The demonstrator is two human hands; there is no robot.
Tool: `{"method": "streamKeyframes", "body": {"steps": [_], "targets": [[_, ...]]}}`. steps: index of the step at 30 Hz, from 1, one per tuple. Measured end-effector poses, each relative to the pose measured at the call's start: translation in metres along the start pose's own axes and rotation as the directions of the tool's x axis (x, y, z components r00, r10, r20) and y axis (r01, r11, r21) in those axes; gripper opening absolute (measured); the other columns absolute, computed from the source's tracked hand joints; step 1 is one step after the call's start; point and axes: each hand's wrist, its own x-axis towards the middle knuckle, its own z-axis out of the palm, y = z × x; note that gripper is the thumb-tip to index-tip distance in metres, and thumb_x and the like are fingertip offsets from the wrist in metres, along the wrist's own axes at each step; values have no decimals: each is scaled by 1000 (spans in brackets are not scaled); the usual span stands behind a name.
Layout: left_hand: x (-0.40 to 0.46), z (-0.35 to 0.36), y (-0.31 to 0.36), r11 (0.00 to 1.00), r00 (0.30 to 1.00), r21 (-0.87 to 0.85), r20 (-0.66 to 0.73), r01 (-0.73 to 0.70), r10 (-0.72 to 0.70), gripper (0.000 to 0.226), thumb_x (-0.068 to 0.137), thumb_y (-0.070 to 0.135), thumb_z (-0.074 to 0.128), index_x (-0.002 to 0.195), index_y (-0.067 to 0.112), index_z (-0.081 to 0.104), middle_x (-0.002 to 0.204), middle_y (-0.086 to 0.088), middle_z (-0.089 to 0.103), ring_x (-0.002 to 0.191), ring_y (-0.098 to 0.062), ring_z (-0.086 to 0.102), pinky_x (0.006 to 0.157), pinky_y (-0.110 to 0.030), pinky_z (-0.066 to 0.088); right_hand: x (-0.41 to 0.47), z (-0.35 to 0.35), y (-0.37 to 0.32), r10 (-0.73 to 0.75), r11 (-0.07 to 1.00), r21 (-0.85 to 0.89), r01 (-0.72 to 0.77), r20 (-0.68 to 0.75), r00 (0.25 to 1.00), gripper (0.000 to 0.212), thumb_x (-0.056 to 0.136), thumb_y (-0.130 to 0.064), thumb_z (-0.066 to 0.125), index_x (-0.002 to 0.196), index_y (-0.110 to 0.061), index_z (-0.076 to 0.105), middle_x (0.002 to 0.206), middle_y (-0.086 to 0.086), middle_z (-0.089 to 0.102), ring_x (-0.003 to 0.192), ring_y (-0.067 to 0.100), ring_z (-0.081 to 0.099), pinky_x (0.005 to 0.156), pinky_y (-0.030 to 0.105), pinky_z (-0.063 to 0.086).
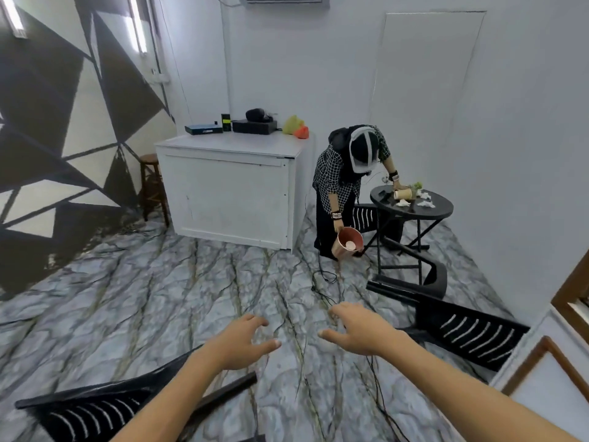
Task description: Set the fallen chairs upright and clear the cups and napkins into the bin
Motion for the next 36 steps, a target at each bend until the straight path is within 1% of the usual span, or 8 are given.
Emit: {"method": "streamKeyframes", "body": {"steps": [6,9,13,15,19,24,30,36], "targets": [[84,-52,-44,997,997,-42,-26,65,-67,98,69,92,32,141,26,45,145,4,45,127,-16,48,105,-34,43,116,-30,-1,-48,999,-11,48,24,999,63,93,-67,42,132,-17,47,126,3,53,116,22,50,91,38,48],[119,-77,-59,995,996,-57,-40,78,-80,106,65,94,28,143,24,43,148,1,44,131,-18,45,108,-36,41,169,-40,1,-78,997,-2,78,5,997,62,93,-67,42,129,-17,48,120,2,53,110,19,50,90,38,48],[158,-98,-77,992,993,-61,-38,108,-110,81,84,76,42,145,23,42,151,1,41,135,-18,43,109,-36,40,233,-48,4,-88,996,7,88,35,995,87,83,-81,33,141,-18,42,138,4,50,124,22,48,99,40,47],[179,-106,-88,988,990,-64,-25,140,-142,87,82,79,40,147,22,39,153,0,38,137,-19,41,110,-37,39,268,-50,8,-125,992,9,125,46,991,83,86,-78,35,143,-18,41,140,5,50,126,23,48,100,39,45],[218,-118,-108,978,980,-97,-46,187,-192,111,59,93,27,146,25,39,152,2,38,134,-17,43,108,-35,41,332,-53,20,-192,981,-3,193,35,981,70,93,-68,41,141,-17,43,140,3,49,126,21,47,100,36,44],[282,-134,-127,965,958,-30,-110,261,-263,119,54,99,19,147,26,37,151,2,39,134,-19,41,107,-36,41,414,-56,43,-245,969,-11,246,53,968,97,75,-87,23,142,-20,41,141,3,49,125,22,48,100,38,45],[358,-166,-121,937,927,74,-192,341,-323,123,52,97,9,148,26,35,151,5,39,135,-19,40,106,-34,41,509,-81,70,-381,918,-95,386,66,922,76,91,-73,38,141,-17,42,138,6,51,126,25,48,100,41,45],[412,-196,-134,913,893,40,-229,405,-386,113,59,95,16,148,28,35,153,7,37,136,-17,39,104,-35,44,584,-105,72,-513,846,-126,519,74,855,66,93,-65,43,135,-14,47,129,8,53,120,28,51,98,43,46]]}}
